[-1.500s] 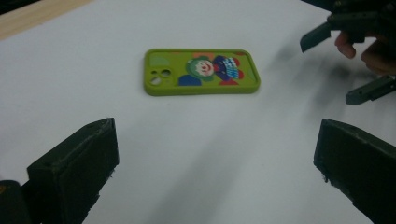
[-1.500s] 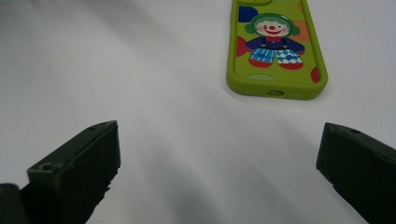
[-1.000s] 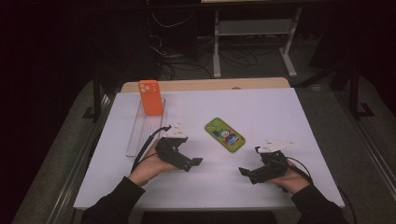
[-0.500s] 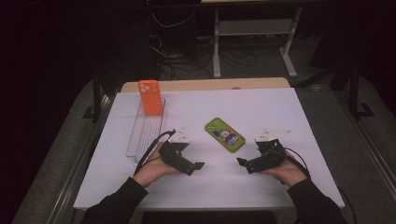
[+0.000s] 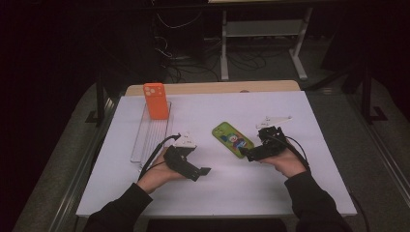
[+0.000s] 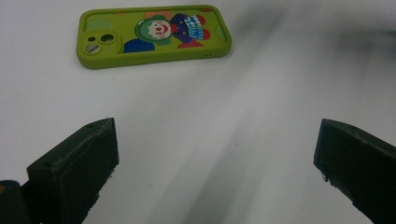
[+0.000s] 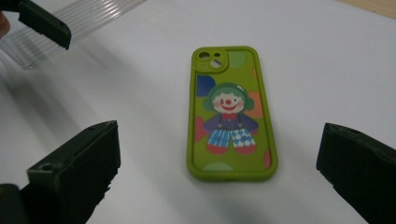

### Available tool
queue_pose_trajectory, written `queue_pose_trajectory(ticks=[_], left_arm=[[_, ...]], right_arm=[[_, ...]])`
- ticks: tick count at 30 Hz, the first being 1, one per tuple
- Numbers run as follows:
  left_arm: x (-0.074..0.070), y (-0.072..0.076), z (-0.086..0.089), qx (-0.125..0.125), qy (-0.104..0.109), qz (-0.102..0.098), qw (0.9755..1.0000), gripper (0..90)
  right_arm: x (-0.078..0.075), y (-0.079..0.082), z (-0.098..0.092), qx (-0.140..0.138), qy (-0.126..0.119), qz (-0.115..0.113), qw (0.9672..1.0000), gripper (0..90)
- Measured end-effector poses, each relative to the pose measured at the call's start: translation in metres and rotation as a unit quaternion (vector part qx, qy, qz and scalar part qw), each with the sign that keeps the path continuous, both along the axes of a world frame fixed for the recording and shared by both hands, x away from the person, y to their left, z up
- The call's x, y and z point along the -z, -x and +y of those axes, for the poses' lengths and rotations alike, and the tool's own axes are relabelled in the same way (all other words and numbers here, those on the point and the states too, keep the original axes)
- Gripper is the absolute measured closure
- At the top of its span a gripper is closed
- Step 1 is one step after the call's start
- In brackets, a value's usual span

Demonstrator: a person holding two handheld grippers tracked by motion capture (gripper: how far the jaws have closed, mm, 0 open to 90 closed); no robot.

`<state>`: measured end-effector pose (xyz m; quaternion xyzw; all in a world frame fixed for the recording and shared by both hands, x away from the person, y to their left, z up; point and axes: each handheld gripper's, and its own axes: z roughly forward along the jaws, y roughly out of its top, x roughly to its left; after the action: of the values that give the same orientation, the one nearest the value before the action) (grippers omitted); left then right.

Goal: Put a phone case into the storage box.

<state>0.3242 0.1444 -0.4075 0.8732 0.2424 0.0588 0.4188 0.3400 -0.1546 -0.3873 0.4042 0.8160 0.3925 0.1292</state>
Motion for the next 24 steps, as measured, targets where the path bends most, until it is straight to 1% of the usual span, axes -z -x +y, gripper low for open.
queue_pose_trajectory(ticks=[2, 3, 5, 6, 7, 11, 13, 14, 15, 16, 17, 18, 19, 21, 22, 24], left_arm=[[0.000, 0.000, 0.000, -0.002, 0.003, 0.000, 1.0000, 0.0], [-0.001, -0.001, 0.001, 0.000, 0.001, -0.003, 1.0000, 0.0], [0.000, 0.000, 0.001, -0.002, 0.000, 0.001, 1.0000, 0.0], [0.000, 0.000, 0.001, -0.003, 0.000, 0.003, 1.0000, 0.0], [0.000, 0.000, 0.001, 0.000, -0.004, 0.003, 1.0000, 0.0], [0.000, 0.000, 0.001, 0.001, -0.005, 0.005, 1.0000, 0.0], [-0.001, 0.000, 0.001, 0.006, -0.009, 0.000, 0.9999, 0.0], [-0.001, 0.000, 0.001, 0.005, -0.008, 0.001, 1.0000, 0.0], [-0.001, 0.000, 0.001, 0.005, -0.007, 0.001, 1.0000, 0.0], [0.000, 0.000, 0.000, 0.001, -0.001, 0.002, 1.0000, 0.0], [0.000, 0.000, 0.000, 0.001, 0.000, 0.003, 1.0000, 0.0], [0.000, 0.001, 0.000, 0.000, -0.001, 0.003, 1.0000, 0.0], [0.000, 0.001, 0.000, -0.001, 0.000, 0.004, 1.0000, 0.0], [0.000, 0.000, 0.000, -0.001, 0.002, 0.004, 1.0000, 0.0], [-0.001, 0.000, 0.001, 0.003, -0.005, 0.001, 1.0000, 0.0], [-0.002, -0.001, 0.002, 0.005, -0.004, 0.001, 1.0000, 0.0]], right_arm=[[-0.001, -0.006, 0.003, -0.001, 0.001, 0.001, 1.0000, 0.0], [-0.001, -0.008, 0.004, -0.002, 0.000, -0.001, 1.0000, 0.0], [-0.001, -0.014, 0.006, -0.003, -0.001, 0.001, 1.0000, 0.0], [-0.002, -0.016, 0.007, 0.001, -0.001, 0.003, 1.0000, 0.0], [-0.002, -0.019, 0.008, 0.001, -0.005, 0.003, 1.0000, 0.0], [-0.004, -0.027, 0.011, 0.007, -0.009, 0.006, 0.9999, 0.0], [-0.006, -0.031, 0.012, 0.006, -0.010, 0.003, 0.9999, 0.0], [-0.007, -0.033, 0.014, 0.010, -0.012, 0.007, 0.9998, 0.0], [-0.008, -0.035, 0.014, 0.010, -0.014, 0.005, 0.9999, 0.0], [-0.009, -0.037, 0.015, 0.009, -0.012, 0.003, 0.9999, 0.0], [-0.011, -0.039, 0.016, 0.012, -0.014, 0.006, 0.9998, 0.0], [-0.011, -0.041, 0.017, 0.010, -0.013, 0.001, 0.9999, 0.0], [-0.013, -0.043, 0.018, 0.012, -0.013, 0.005, 0.9998, 0.0], [-0.014, -0.047, 0.020, 0.008, -0.014, 0.003, 0.9999, 0.0], [-0.015, -0.049, 0.021, 0.011, -0.013, 0.006, 0.9998, 0.0], [-0.018, -0.053, 0.023, 0.014, -0.012, 0.006, 0.9998, 0.0]])
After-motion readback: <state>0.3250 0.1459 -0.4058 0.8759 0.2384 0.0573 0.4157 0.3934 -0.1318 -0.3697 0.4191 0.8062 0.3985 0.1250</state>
